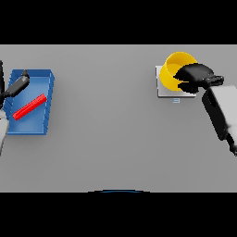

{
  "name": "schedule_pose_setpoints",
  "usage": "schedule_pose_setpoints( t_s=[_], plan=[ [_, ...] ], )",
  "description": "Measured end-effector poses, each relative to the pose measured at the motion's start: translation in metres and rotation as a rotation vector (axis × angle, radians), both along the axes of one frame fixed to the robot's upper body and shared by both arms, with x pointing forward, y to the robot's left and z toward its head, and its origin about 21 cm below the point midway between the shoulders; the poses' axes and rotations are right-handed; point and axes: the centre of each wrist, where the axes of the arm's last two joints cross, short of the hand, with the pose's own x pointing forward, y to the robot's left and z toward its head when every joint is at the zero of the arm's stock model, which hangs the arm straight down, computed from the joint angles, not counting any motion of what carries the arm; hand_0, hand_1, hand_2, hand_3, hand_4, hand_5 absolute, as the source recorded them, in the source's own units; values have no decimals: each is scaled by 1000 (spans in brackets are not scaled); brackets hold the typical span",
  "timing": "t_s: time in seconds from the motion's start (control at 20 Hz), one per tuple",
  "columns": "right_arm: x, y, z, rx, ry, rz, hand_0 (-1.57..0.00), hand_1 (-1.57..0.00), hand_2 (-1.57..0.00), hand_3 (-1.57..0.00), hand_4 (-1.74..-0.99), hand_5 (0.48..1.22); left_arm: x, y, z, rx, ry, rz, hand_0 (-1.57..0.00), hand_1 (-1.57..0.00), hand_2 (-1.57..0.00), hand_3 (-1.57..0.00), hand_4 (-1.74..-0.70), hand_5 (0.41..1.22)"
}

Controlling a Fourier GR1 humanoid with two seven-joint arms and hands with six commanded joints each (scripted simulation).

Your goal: Pick up the red beaker and tilt it to pour out 1 green nut into yellow bowl. Pick up the yellow bowl and place it on the metallic measuring scale.

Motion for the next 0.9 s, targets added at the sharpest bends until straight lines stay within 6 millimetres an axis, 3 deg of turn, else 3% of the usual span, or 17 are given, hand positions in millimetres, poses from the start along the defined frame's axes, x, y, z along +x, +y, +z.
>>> schedule_pose_setpoints(
  t_s=[0.15,0.3,0.55,0.9],
  plan=[
    [2,4,4,-25,15,16,-634,-564,-660,-661,-1593,987,1,-2,2,5,1,10,1,1,1,1,-718,666],
    [4,3,7,-59,21,43,-324,-288,-381,-506,-1560,909,3,-3,-1,-3,-11,7,1,1,1,1,-724,662],
    [3,6,3,-39,7,84,-105,-94,-124,-328,-1537,822,3,-4,-1,0,-2,11,1,1,1,1,-725,664],
    [4,1,2,-48,33,20,-21,-19,-25,-146,-1478,738,2,1,1,6,0,11,1,1,1,1,-726,665]
  ],
)
